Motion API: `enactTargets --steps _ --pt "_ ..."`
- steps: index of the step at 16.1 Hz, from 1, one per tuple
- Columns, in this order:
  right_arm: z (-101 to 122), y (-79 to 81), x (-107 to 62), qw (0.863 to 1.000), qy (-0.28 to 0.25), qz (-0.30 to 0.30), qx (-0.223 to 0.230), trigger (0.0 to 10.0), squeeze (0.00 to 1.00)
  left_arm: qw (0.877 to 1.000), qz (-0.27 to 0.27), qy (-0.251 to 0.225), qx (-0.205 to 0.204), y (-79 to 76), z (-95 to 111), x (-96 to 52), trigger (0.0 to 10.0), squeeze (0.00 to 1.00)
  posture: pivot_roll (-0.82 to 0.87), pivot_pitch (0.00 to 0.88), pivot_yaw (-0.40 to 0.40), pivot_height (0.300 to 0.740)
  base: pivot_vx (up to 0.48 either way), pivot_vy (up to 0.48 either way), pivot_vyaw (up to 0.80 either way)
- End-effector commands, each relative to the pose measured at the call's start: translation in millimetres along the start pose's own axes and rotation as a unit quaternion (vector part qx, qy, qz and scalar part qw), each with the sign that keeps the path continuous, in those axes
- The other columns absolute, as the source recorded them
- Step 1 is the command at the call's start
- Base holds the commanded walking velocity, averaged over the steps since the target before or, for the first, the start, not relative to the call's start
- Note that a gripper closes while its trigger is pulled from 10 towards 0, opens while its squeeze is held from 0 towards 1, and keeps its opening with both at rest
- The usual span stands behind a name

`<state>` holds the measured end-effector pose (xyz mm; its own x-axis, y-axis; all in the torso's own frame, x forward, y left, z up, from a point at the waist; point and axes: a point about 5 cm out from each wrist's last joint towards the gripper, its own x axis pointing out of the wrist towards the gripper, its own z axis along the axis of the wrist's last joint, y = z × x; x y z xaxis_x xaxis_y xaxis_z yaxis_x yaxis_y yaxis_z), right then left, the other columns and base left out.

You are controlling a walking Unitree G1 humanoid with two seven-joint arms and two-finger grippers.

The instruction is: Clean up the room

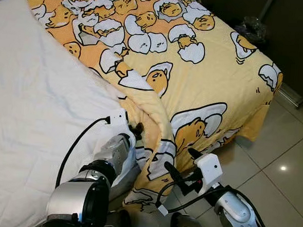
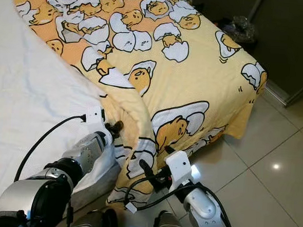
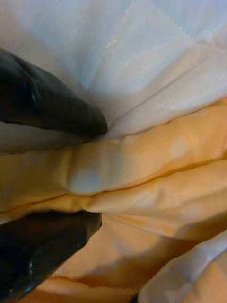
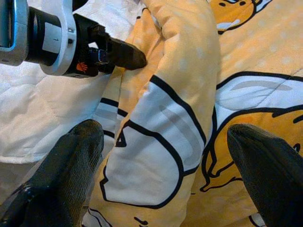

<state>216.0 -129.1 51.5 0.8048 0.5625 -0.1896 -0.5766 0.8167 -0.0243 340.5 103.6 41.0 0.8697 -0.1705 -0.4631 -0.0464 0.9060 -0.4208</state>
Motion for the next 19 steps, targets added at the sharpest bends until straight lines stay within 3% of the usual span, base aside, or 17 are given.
enactTargets --steps 1,2,4,10,12,13,14,18,19 --pt "2.3 0.3 0.1 1.0 0.0 -0.001 0.002 10.0 0.0 0.999 -0.005 0.021 -0.049 2.9 -10.9 -1.6 0.0 0.0 -0.26 0.165 0.052 0.731 0.0 0.0 0.0" --pt "3.1 0.8 1.0 1.0 -0.001 0.0 0.003 10.0 0.0 0.997 -0.026 0.019 -0.064 -6.5 -9.4 -0.2 0.0 0.0 -0.26 0.163 0.052 0.731 0.0 0.0 0.0" --pt "3.6 1.5 2.7 1.0 -0.002 0.003 0.001 10.0 0.0 0.998 -0.041 0.02 -0.05 -14.1 -9.8 0.5 0.0 0.0 -0.27 0.154 0.053 0.731 0.0 0.0 0.0" --pt "4.1 -0.7 4.9 1.0 -0.001 0.001 -0.001 10.0 0.0 0.998 -0.04 -0.014 -0.05 -8.7 2.9 0.8 0.0 0.0 -0.26 0.151 0.053 0.731 0.0 0.0 0.0" --pt "4.1 -0.4 5.6 1.0 -0.002 0.002 -0.002 10.0 0.0 0.999 -0.032 -0.039 0.017 -2.9 14.3 0.5 0.0 0.0 -0.26 0.151 0.053 0.731 0.0 0.0 0.0" --pt "4.0 -0.2 5.6 1.0 -0.001 0.001 -0.001 10.0 0.0 0.998 -0.03 -0.046 0.032 -1.4 17.9 0.3 0.0 0.0 -0.26 0.151 0.055 0.731 0.0 0.0 0.0" --pt "2.4 -0.4 4.6 1.0 0.002 0.0 0.001 10.0 0.0 0.995 -0.032 -0.085 0.05 2.9 37.3 -0.6 0.0 0.0 -0.25 0.152 0.056 0.731 0.0 0.0 0.0" --pt "2.6 0.1 6.3 1.0 0.001 0.001 0.001 10.0 0.0 0.989 -0.02 -0.111 0.1 9.5 46.0 -3.4 0.0 0.0 -0.24 0.153 0.055 0.731 0.0 0.0 0.0" --pt "2.5 0.1 6.5 1.0 0.001 0.001 0.0 10.0 0.0 0.985 0.002 -0.115 0.132 19.9 45.7 -6.1 0.0 0.0 -0.24 0.153 0.056 0.731 0.0 0.0 0.0"
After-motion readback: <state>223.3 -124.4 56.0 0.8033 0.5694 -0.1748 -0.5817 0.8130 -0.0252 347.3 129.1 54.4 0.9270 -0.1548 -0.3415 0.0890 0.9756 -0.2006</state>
